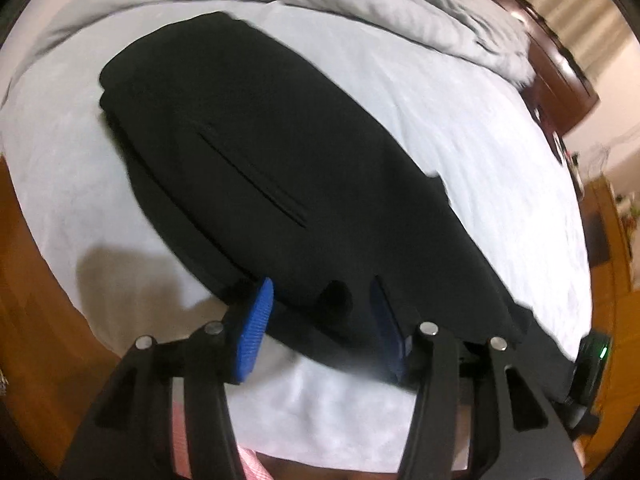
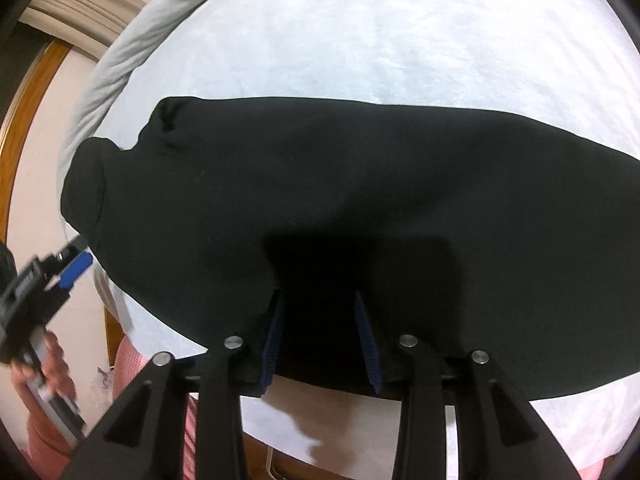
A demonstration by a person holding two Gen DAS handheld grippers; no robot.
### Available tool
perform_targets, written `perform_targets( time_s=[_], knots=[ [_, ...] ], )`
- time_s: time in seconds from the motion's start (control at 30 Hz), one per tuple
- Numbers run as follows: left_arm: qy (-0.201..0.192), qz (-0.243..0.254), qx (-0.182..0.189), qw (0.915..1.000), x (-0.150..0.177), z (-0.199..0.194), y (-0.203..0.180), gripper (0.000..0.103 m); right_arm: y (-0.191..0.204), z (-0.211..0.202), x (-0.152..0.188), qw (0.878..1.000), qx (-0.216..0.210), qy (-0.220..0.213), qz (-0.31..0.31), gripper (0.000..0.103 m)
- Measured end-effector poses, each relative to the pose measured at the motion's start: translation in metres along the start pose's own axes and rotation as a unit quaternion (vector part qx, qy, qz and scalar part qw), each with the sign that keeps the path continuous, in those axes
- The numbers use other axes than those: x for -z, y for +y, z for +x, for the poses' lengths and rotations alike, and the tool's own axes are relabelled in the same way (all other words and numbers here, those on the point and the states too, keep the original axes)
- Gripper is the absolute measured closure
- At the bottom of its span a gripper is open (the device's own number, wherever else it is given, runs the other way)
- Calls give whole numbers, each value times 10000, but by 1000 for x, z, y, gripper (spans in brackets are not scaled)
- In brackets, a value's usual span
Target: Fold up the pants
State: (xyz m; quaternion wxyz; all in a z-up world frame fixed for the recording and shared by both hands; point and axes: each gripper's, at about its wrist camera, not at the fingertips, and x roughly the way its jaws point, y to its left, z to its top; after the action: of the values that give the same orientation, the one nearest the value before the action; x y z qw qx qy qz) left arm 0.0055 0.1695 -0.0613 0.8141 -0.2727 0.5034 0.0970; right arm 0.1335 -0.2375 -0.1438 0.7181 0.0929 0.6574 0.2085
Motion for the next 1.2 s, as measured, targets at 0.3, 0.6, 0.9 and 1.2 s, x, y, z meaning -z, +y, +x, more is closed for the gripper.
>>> perform_targets(
  time_s=[0.3,0.6,0.9,1.2],
  knots=[
    [410,-282,82,9987,-18,18,19,52,13,4,-2,9996,213,19,-170,56],
    [230,-473,10,9986,-20,18,29,101,13,5,-4,9996,202,51,-189,55],
    [4,-164,-249,9996,8,-10,29,101,7,5,-10,9998,98,140,-116,56],
    [-137,-16,-680,9976,-1,-34,20,94,33,-25,-27,9979,111,-194,-604,55]
  ],
)
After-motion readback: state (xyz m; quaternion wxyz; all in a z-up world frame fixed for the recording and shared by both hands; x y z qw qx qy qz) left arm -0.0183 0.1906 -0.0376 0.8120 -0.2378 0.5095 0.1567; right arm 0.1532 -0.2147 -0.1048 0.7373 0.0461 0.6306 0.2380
